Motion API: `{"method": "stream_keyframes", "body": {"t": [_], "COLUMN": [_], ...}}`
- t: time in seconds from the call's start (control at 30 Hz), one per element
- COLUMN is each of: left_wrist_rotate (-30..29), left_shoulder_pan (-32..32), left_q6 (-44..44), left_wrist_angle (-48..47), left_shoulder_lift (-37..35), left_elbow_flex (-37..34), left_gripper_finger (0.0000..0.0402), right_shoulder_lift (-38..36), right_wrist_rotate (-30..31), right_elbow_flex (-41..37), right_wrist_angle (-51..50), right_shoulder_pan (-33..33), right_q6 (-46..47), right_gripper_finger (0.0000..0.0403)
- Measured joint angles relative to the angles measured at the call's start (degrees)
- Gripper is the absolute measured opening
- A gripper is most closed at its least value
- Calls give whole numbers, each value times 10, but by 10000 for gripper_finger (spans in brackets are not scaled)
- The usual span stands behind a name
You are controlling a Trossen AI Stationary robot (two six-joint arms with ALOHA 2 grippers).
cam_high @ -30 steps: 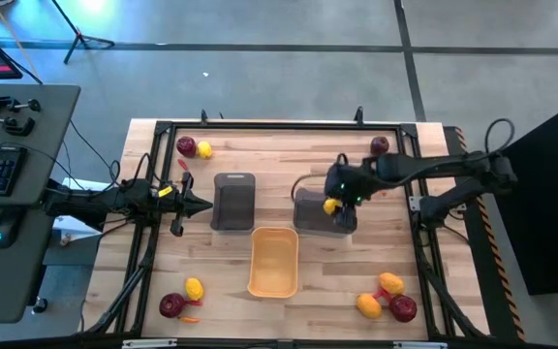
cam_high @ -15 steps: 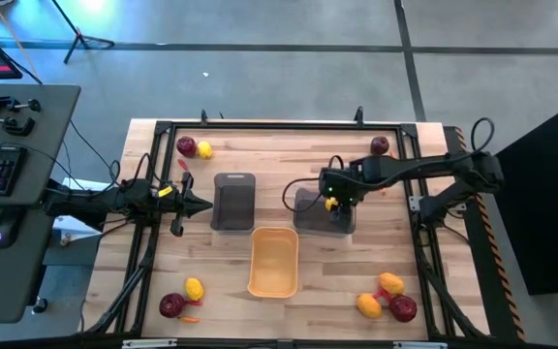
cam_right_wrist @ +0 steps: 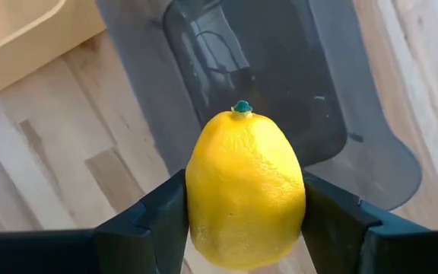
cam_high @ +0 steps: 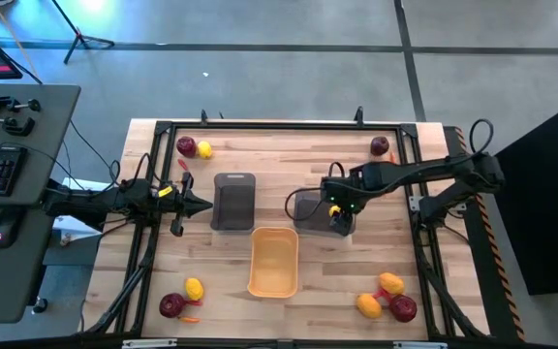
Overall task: Sort produce into baskets
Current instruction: Put the lemon into the right black bin
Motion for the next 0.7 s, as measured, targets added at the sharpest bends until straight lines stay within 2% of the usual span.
{"method": "stream_keyframes", "body": {"t": [0.6,0.7], "left_wrist_rotate": [0,0], "left_shoulder_pan": [0,0], "left_q6": [0,0], "left_wrist_angle": [0,0], "left_shoulder_lift": [0,0], "left_elbow_flex": [0,0], "left_gripper_finger": [0,0], "right_shoulder_lift": [0,0], "right_wrist_rotate": [17,18], "right_elbow_flex": [0,0], "right_wrist_angle": [0,2], "right_shoulder_pan": [3,3], "right_q6": [-17,-17], "right_gripper_finger": [205,218]}}
